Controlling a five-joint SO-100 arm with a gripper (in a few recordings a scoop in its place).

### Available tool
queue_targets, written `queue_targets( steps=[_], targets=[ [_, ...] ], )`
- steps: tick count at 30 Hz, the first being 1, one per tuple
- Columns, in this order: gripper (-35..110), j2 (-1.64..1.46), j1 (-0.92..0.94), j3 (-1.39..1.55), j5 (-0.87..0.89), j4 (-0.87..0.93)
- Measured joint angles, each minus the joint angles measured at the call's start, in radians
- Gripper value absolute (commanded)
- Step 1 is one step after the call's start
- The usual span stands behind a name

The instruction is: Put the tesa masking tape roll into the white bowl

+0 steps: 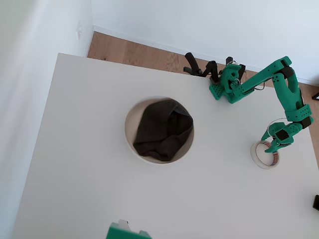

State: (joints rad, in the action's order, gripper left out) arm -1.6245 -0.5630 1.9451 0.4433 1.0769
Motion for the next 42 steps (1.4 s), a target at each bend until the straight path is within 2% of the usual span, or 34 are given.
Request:
queue_targets(
  steps=[29, 42],
  targets=[
    [19, -0.043, 0.005, -0.015, 0.000, 0.032],
    [19, 0.009, -0.083, -0.015, 0.041, 0.052]
  ],
)
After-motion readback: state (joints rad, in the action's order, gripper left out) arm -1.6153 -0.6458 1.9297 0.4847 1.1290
